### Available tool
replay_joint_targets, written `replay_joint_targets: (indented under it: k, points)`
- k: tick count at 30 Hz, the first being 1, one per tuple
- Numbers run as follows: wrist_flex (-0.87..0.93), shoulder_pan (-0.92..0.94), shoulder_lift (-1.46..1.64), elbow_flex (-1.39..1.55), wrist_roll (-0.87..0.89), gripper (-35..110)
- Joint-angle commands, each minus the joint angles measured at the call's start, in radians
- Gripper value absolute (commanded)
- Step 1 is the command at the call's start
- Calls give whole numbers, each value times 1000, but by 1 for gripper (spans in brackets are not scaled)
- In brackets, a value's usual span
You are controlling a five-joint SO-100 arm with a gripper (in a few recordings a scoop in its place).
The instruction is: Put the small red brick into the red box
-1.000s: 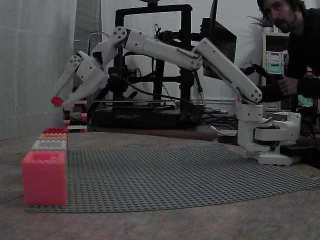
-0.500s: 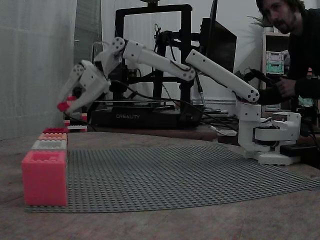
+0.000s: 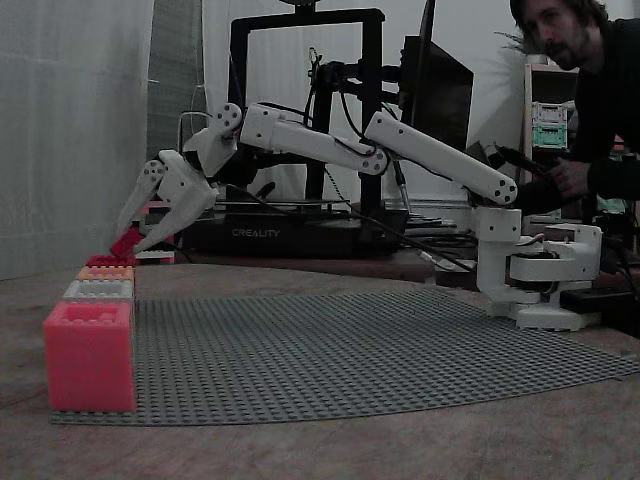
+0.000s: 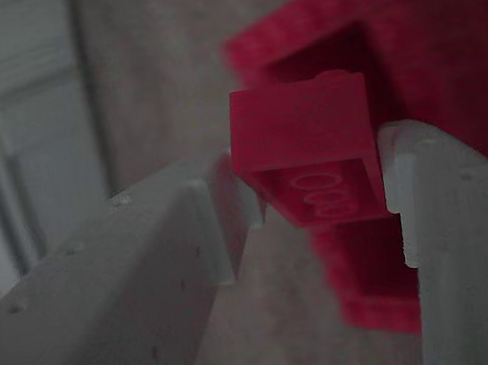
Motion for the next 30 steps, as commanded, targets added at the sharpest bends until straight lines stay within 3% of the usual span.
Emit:
replay_joint_targets:
  k: [1, 9, 12, 15, 22, 30]
  points:
    - [-31, 5, 48, -64, -2, 17]
    - [-34, -2, 60, -66, 5, 24]
    - [-9, -14, 129, -11, 5, 13]
    - [-8, -35, 324, 202, 14, 0]
    - [75, -118, 841, 736, -11, 0]
    - [196, -176, 1407, 1634, -63, 0]
